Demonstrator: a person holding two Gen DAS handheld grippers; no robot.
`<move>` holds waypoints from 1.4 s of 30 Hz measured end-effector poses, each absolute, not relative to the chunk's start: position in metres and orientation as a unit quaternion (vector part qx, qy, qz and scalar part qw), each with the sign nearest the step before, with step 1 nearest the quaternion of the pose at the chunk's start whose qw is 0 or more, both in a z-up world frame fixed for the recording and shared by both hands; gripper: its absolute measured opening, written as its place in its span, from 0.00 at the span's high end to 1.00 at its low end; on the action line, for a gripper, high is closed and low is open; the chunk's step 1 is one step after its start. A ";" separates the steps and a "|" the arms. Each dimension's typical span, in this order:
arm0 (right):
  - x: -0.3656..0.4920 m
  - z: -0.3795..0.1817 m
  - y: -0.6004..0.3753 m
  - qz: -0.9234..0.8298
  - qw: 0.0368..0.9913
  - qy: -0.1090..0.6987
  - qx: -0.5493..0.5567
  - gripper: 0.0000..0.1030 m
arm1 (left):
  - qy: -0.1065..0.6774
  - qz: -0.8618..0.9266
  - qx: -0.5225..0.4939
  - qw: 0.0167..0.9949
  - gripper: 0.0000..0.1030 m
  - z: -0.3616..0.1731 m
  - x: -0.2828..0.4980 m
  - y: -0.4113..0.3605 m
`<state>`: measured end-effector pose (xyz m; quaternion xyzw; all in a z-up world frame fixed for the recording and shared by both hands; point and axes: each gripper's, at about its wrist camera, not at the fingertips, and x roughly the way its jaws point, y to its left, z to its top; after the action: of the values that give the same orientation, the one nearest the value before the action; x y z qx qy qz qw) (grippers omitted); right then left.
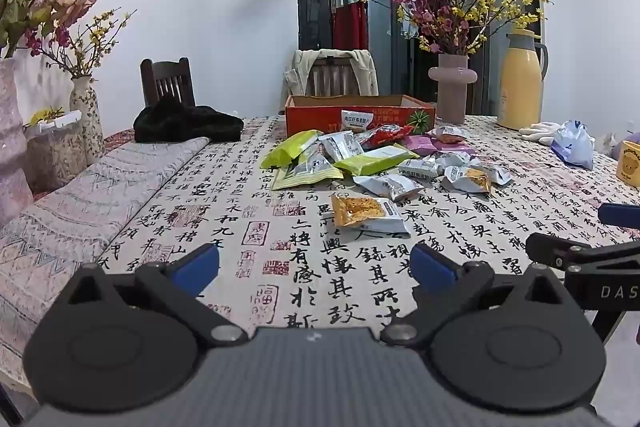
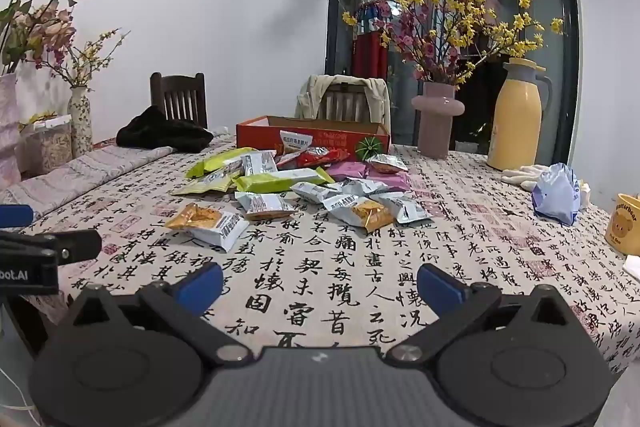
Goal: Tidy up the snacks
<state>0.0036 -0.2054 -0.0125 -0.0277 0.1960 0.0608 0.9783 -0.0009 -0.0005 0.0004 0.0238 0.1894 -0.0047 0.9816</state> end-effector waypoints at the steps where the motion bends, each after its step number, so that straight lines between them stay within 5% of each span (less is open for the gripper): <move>1: 0.003 -0.011 -0.206 0.061 0.979 0.194 -0.028 0.00 | 0.188 -0.005 0.026 0.982 0.00 0.001 -0.002 -0.001; 42: 0.003 -0.016 -0.207 0.058 0.979 0.195 -0.023 0.00 | 0.190 -0.006 0.029 0.981 0.00 -0.002 -0.002 -0.001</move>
<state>0.0032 -0.2069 -0.0158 -0.0230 0.1949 0.0576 0.9789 -0.0018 -0.0010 -0.0016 0.0288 0.1897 -0.0059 0.9814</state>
